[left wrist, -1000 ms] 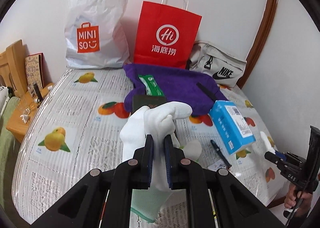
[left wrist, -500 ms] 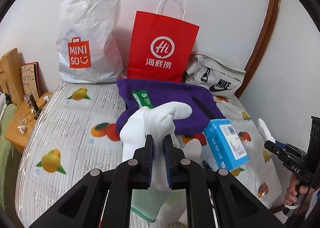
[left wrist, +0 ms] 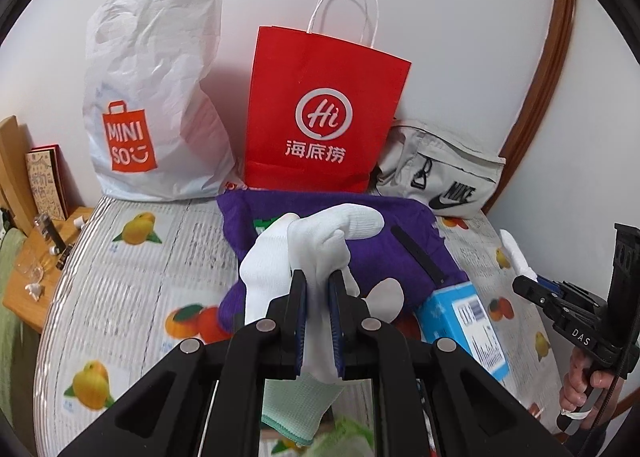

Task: Organize soft objects
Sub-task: 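Carry the held socks over the purple towel with both grippers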

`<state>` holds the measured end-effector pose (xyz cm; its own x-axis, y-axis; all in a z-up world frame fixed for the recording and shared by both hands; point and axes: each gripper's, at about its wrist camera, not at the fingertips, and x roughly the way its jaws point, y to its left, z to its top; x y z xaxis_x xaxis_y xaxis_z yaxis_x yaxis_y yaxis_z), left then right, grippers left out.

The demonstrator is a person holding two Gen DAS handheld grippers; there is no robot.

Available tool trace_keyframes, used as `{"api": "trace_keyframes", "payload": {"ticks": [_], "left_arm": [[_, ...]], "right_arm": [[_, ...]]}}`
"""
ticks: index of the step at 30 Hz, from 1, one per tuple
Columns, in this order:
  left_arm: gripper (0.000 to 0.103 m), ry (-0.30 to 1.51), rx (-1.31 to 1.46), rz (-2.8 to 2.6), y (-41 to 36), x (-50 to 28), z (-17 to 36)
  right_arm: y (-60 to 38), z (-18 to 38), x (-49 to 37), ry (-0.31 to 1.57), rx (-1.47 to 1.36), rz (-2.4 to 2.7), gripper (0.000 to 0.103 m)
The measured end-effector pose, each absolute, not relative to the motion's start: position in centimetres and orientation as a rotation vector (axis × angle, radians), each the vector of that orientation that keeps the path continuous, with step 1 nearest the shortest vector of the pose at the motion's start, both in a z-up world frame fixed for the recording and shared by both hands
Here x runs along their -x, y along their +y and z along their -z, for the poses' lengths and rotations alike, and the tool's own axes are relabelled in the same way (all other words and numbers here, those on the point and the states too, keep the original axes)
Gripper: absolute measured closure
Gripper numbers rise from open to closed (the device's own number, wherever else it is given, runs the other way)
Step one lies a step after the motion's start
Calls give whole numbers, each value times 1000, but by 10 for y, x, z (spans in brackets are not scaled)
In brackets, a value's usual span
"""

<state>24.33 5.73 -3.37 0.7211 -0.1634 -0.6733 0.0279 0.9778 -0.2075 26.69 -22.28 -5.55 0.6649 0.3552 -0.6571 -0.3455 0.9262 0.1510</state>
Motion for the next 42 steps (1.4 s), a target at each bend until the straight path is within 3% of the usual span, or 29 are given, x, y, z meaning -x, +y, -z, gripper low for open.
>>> {"api": "trace_keyframes", "payload": {"ticks": [27, 42], "left_arm": [[92, 796, 268, 179, 44, -375, 58], [92, 905, 251, 194, 33, -403, 107]], "right_arm": [[-191, 86, -393, 840, -5, -447, 81], [-191, 132, -416, 962, 14, -426, 81]]}}
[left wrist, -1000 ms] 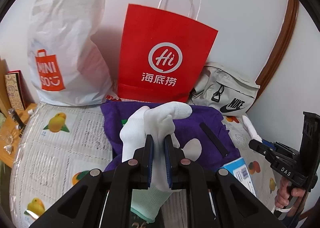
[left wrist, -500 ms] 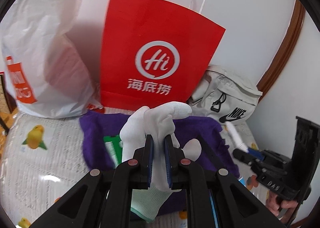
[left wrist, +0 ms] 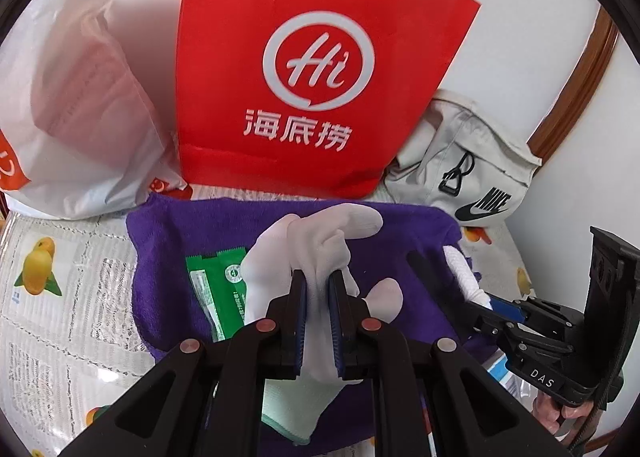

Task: Organize soft objects
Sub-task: 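Carry the held socks over the purple towel with both grippers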

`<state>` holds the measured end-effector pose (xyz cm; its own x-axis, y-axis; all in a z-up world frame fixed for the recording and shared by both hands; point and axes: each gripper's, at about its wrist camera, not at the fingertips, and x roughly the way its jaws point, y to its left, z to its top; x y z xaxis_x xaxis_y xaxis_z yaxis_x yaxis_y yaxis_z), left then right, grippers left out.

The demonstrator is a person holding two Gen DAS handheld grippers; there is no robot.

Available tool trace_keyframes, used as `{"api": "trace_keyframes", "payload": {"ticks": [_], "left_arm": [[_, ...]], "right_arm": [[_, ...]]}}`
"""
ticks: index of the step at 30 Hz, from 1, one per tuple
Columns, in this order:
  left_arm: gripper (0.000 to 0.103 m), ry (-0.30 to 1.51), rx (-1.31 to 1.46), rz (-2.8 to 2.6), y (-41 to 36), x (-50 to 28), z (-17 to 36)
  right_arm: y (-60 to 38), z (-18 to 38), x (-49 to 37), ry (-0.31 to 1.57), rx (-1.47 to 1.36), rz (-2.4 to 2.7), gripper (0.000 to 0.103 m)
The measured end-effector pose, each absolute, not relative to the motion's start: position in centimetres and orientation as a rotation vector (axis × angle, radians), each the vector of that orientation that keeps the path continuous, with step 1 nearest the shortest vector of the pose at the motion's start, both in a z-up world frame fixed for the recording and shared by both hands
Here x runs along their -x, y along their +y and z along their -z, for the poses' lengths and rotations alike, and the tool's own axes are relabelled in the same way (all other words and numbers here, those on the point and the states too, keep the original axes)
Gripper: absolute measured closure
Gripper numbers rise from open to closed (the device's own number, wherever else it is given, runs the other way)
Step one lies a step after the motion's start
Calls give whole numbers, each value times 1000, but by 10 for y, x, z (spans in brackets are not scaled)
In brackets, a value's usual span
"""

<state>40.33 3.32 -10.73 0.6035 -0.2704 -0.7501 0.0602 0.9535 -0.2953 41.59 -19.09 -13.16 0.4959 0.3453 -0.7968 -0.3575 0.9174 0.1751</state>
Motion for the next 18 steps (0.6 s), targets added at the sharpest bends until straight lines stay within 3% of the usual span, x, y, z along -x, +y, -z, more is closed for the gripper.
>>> {"api": "trace_keyframes", "payload": {"ticks": [18], "left_arm": [[92, 1022, 245, 180, 32, -417, 140]], "right_arm": [[-187, 172, -429, 1075, 61, -378, 80]]}}
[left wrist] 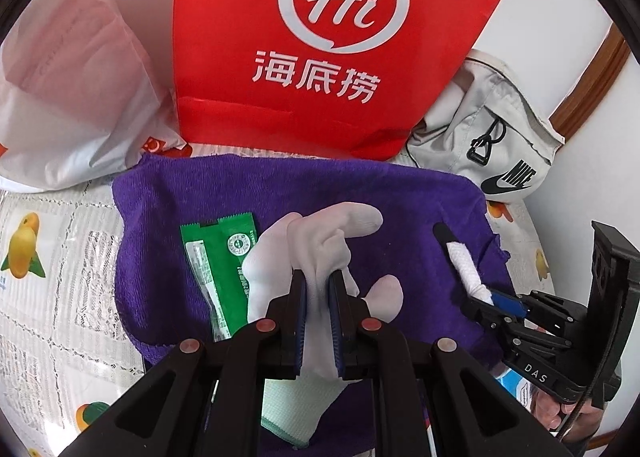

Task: Organize soft objects
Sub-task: 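Carry the held socks over the purple towel with both grippers, then open both grippers to drop the socks onto the purple towel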

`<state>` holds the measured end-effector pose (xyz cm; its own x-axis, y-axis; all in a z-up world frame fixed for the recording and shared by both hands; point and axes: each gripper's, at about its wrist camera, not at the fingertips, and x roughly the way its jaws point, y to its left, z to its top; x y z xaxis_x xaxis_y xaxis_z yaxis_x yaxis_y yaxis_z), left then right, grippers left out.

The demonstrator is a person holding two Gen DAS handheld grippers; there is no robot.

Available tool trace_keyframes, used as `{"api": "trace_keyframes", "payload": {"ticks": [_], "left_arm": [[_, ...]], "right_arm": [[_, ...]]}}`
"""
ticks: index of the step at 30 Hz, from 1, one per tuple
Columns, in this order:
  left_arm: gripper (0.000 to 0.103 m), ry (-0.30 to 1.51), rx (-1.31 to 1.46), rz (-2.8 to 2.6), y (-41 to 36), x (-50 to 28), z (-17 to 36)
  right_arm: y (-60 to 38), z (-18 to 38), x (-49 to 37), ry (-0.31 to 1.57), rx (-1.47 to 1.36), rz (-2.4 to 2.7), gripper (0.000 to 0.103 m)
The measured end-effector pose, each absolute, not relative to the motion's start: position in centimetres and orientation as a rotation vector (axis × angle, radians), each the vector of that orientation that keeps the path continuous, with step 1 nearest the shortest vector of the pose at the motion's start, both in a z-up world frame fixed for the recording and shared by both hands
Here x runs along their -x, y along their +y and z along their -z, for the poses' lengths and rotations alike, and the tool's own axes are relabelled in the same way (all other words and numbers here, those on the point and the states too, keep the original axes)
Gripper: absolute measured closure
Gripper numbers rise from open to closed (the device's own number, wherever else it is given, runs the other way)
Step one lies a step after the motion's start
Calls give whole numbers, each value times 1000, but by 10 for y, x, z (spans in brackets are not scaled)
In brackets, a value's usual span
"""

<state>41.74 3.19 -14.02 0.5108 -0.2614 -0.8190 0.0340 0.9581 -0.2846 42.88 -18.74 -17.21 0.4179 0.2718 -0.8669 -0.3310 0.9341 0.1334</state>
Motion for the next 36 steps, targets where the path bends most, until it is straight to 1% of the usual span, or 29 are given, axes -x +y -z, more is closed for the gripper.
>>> {"api": "trace_keyframes", "payload": {"ticks": [13, 14, 16, 17, 18, 19, 20, 21, 23, 26, 36], "left_arm": [[92, 1040, 232, 192, 22, -419, 145], [92, 1040, 234, 193, 22, -419, 145], [91, 1044, 229, 195, 20, -418, 146], [89, 1045, 227, 194, 20, -418, 146], [81, 1043, 229, 195, 19, -418, 146], [77, 1038, 231, 195, 19, -418, 145], [70, 1033, 229, 192, 19, -417, 144], [68, 1027, 227, 190, 19, -416, 142], [68, 1017, 227, 197, 18, -415, 139], [60, 1018, 215, 196, 16, -412, 137], [59, 963, 194, 165, 12, -402, 116]], "right_arm": [[-178, 179, -426, 1097, 99, -375, 79], [-178, 179, -427, 1099, 99, -375, 78], [-177, 180, -427, 1104, 102, -379, 72], [-177, 180, -427, 1103, 102, -381, 68], [-178, 180, -426, 1098, 103, -384, 64], [-177, 178, -425, 1090, 105, -387, 62], [-177, 176, -424, 1081, 108, -386, 55], [-178, 175, -424, 1072, 111, -382, 49], [-178, 170, -423, 1046, 121, -374, 46], [-179, 162, -422, 1022, 116, -367, 44], [-188, 130, -415, 925, 12, -384, 44]]}}
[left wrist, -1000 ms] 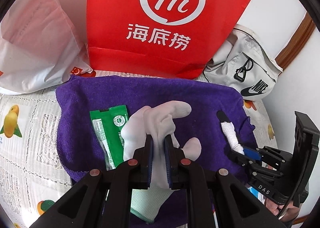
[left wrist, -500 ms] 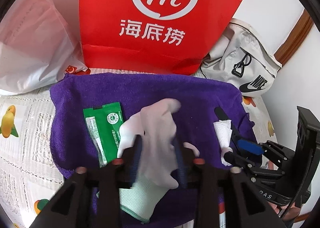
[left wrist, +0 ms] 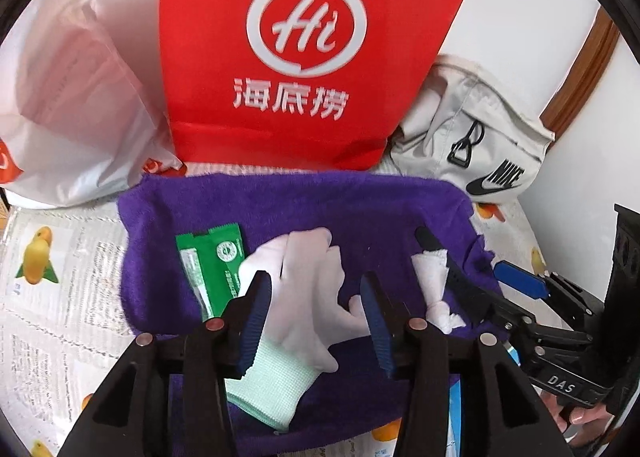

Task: Organize soft objects
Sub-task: 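Open both grippers to drop the socks onto the purple towel, then move both grippers back toward the remaining pile of items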

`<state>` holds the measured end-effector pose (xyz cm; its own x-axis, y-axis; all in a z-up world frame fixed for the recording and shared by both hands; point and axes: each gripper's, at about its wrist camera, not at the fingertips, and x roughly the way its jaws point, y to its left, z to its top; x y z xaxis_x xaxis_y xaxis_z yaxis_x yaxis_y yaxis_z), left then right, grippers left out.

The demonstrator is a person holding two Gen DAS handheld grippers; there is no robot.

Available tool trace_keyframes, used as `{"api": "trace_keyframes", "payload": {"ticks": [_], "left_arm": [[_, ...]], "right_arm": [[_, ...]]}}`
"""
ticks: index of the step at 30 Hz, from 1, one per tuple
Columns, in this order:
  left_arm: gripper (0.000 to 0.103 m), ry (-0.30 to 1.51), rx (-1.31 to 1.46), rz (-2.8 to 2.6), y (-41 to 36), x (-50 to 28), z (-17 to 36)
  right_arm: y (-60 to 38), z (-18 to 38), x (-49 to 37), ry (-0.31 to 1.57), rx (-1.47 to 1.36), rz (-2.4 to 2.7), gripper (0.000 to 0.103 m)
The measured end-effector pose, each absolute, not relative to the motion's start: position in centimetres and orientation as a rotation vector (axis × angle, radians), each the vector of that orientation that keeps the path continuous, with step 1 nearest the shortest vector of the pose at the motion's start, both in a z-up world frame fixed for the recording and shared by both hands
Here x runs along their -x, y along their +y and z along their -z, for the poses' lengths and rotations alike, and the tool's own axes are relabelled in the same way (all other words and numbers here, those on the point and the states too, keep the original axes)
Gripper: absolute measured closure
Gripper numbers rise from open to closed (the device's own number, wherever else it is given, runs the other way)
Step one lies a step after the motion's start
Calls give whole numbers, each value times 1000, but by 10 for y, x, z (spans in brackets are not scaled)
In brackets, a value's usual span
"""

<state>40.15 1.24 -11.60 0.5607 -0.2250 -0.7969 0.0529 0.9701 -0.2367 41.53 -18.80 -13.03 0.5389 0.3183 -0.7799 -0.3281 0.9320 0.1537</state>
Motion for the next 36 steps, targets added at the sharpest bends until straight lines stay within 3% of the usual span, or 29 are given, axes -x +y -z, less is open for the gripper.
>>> {"api": "trace_keyframes", "payload": {"ticks": [17, 36], "left_arm": [[59, 847, 166, 147, 20, -322, 51], [55, 858, 194, 142, 42, -179, 59]], "right_arm": [[-212, 66, -331, 783, -56, -311, 44], [-206, 116, -158, 902, -35, -350, 44]]}}
